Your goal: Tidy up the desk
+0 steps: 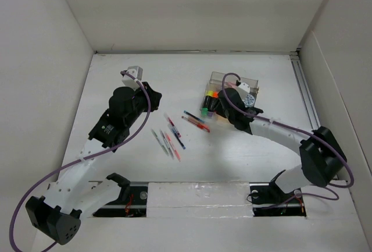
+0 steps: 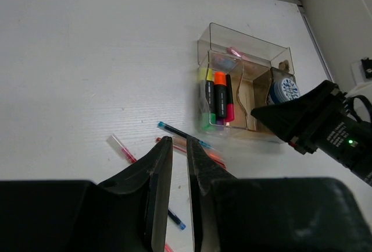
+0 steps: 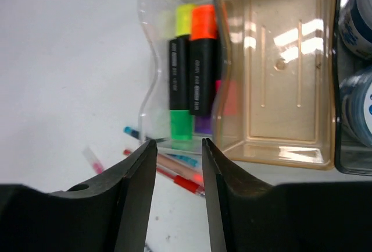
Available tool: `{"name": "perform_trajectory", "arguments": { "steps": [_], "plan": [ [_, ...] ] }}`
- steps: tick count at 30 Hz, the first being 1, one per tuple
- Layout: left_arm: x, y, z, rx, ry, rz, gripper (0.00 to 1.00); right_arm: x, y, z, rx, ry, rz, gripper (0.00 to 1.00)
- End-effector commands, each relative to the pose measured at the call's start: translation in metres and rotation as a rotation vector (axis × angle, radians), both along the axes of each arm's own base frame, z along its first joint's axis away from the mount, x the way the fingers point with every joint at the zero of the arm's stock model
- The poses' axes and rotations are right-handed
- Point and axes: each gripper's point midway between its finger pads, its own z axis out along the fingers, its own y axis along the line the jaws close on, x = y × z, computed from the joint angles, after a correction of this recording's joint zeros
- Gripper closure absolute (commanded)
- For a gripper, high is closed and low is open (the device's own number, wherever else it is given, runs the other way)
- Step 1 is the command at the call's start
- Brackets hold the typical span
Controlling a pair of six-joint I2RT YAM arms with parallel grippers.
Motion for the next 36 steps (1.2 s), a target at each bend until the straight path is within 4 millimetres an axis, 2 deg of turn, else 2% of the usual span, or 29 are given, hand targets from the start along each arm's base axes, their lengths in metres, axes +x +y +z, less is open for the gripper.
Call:
{"name": "perform_trajectory", "arguments": {
  "steps": [1,2,4,5,6,7,8,11,12,13,15,18,19,21,22,23,24,26,27,29,30,33,36],
  "plan": [
    [0.005,-0.002,0.026,-0.038,-0.069,-0.001,0.87,-0.007,0.031,0.068,0.047,-0.216,0.113,0.58],
    [0.005,-0.002,0.026,-0.038,-0.069,-0.001,0.87,-0.007,0.031,0.068,0.032,-0.219,0.122,0.58],
    [0.007,-0.003,0.022,-0.031,-0.061,0.000,0.87,-0.017,0.053,0.079,0.074,-0.274,0.214,0.71],
    [0.007,-0.003,0.021,-0.029,-0.057,0.000,0.87,-0.027,0.063,0.069,0.054,-0.278,0.273,0.81],
    [0.008,-0.003,0.020,-0.027,-0.053,0.000,0.87,-0.032,0.072,0.064,0.060,-0.277,0.323,0.99],
    [0.008,-0.004,0.019,-0.024,-0.050,-0.002,0.87,-0.032,0.077,0.059,0.060,-0.273,0.346,1.00],
    [0.009,-0.004,0.018,-0.023,-0.048,-0.002,0.87,-0.032,0.080,0.041,0.038,-0.230,0.359,1.00],
    [0.011,-0.004,0.016,-0.016,-0.044,0.002,0.87,-0.031,0.094,0.031,0.020,-0.196,0.418,1.00],
    [0.012,-0.004,0.015,-0.013,-0.041,0.008,0.87,-0.039,0.110,0.029,0.036,-0.181,0.496,1.00],
    [0.013,-0.003,0.014,-0.009,-0.039,0.012,0.86,-0.042,0.115,0.028,0.039,-0.178,0.530,1.00],
    [0.014,-0.002,0.013,-0.004,-0.035,0.019,0.86,-0.061,0.139,0.028,0.054,-0.177,0.625,1.00],
    [0.016,-0.001,0.011,0.003,-0.031,0.029,0.86,-0.075,0.166,0.030,0.112,-0.190,0.687,1.00],
    [0.017,-0.001,0.009,0.005,-0.024,0.031,0.86,-0.080,0.181,0.023,0.122,-0.193,0.719,1.00],
    [0.017,0.000,0.009,0.006,-0.025,0.040,0.87,-0.079,0.193,0.016,0.119,-0.177,0.736,1.00],
    [0.018,0.001,0.008,0.007,-0.022,0.045,0.87,-0.081,0.198,0.004,0.097,-0.150,0.745,1.00],
    [0.018,0.002,0.009,0.008,-0.022,0.053,0.87,-0.079,0.210,0.015,0.105,-0.179,0.763,1.00],
    [0.018,0.004,0.009,0.005,-0.023,0.062,0.87,-0.081,0.217,0.017,0.117,-0.177,0.792,1.00],
    [0.018,0.009,0.012,0.005,-0.031,0.089,0.88,-0.087,0.236,0.018,0.104,-0.188,0.851,0.95],
    [0.018,0.011,0.012,0.006,-0.030,0.100,0.88,-0.090,0.244,0.019,0.102,-0.191,0.873,0.89],
    [0.018,0.018,0.015,-0.003,-0.035,0.141,0.89,-0.101,0.260,0.004,0.079,-0.162,0.910,0.84],
    [0.017,0.022,0.017,-0.006,-0.039,0.159,0.89,-0.100,0.270,0.011,0.088,-0.180,0.917,0.78],
    [0.012,0.038,0.030,-0.038,-0.074,0.235,0.90,-0.105,0.290,0.001,0.071,-0.175,0.926,0.69],
    [0.006,0.053,0.038,-0.066,-0.093,0.311,0.90,-0.099,0.292,-0.018,0.026,-0.140,0.912,0.68]
  ]
}}
